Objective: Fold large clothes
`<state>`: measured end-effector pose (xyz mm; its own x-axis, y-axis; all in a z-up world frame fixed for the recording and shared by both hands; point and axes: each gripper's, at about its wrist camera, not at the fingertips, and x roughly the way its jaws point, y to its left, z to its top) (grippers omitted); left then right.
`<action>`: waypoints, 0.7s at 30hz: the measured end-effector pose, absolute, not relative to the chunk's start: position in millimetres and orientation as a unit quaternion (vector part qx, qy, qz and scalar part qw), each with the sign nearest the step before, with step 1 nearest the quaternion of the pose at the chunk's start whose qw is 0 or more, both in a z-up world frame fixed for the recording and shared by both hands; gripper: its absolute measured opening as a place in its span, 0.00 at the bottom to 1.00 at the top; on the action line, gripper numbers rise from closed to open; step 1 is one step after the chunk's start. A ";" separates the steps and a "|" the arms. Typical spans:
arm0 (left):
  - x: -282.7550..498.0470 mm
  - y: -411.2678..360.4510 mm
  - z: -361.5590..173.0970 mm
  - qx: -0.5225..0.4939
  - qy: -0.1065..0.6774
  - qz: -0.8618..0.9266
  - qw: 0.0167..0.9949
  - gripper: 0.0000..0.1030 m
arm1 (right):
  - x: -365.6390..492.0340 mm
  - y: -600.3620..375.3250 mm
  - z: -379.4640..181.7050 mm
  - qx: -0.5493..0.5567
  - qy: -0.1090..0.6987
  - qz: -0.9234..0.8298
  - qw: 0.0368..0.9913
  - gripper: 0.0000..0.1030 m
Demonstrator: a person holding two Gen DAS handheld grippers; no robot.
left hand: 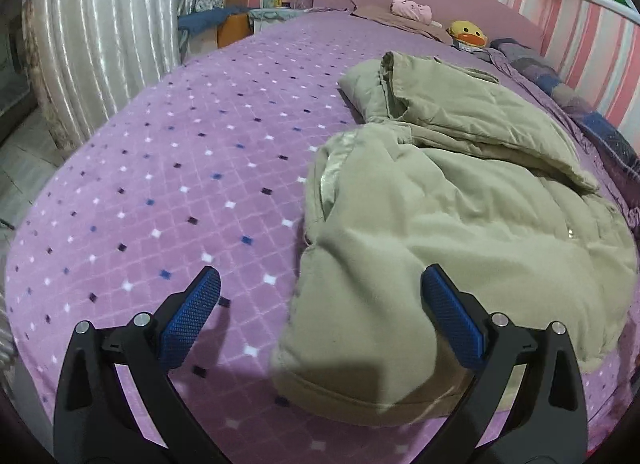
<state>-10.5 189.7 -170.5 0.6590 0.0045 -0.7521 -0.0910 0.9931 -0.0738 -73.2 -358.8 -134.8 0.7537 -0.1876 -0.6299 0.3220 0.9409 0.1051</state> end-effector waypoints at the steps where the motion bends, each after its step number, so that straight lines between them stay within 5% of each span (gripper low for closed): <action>1: -9.2 190.4 -173.3 -0.057 0.422 0.007 0.905 0.97 | -73.4 -361.5 -134.9 0.107 0.324 -0.137 0.930 0.98; 21: -0.5 169.2 -218.3 -0.041 0.454 0.006 0.890 0.97 | -64.6 -378.0 -153.0 0.120 0.345 -0.069 0.928 0.98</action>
<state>-0.5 169.2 -218.3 0.5874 -0.0270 -0.8089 -0.0481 0.9965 -0.0682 -64.6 -378.0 -153.0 0.7527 -0.0458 -0.6568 0.2114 0.9616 0.1751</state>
